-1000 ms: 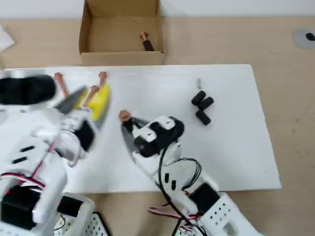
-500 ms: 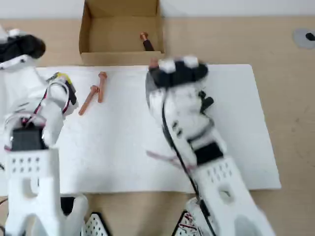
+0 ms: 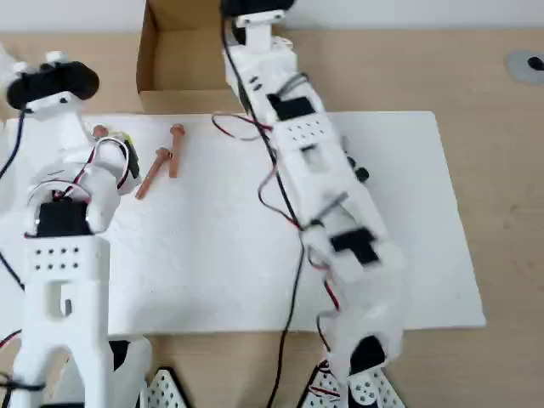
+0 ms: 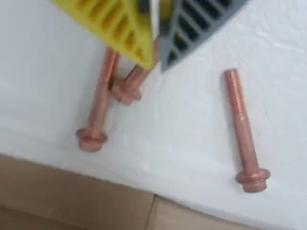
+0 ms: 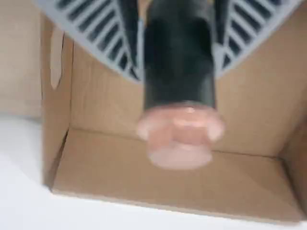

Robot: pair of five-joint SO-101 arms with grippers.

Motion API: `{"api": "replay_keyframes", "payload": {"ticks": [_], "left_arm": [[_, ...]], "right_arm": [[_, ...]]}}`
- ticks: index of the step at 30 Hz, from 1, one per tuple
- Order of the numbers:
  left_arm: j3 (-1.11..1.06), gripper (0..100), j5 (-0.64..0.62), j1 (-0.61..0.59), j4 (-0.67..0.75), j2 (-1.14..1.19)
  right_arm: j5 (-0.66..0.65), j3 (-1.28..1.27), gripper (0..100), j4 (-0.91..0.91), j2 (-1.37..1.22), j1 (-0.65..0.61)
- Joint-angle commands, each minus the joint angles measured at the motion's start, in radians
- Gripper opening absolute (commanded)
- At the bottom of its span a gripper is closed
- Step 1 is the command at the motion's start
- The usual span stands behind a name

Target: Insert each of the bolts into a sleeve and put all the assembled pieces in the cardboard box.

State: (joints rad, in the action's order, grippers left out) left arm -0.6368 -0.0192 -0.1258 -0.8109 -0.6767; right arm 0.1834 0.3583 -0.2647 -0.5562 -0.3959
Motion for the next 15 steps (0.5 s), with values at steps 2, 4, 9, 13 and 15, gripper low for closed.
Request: {"api": "replay_keyframes", "payload": {"ticks": [2, 4, 9, 13, 15], "left_arm": [[0.012, 1, 0.012, -0.051, 0.037, 0.085], [0.032, 1, 0.011, -0.084, 0.041, 0.151], [0.109, 1, 0.011, -0.155, 0.041, 0.305], [0.152, 1, 0.02, -0.166, 0.041, 0.406], [0.169, 1, 0.021, -0.166, 0.041, 0.447]], "right_arm": [[-0.055, 0.484, 1.3, -0.104, -0.297, 0.01], [-0.055, 0.65, 1.3, -0.158, -0.418, 0.012], [-0.081, 1.0, 1.3, -0.226, -0.69, 0.007], [-0.133, 1.171, 5.5, -0.241, -0.845, -0.001], [-0.133, 1.216, 11.7, -0.244, -0.889, -0.002]]}}
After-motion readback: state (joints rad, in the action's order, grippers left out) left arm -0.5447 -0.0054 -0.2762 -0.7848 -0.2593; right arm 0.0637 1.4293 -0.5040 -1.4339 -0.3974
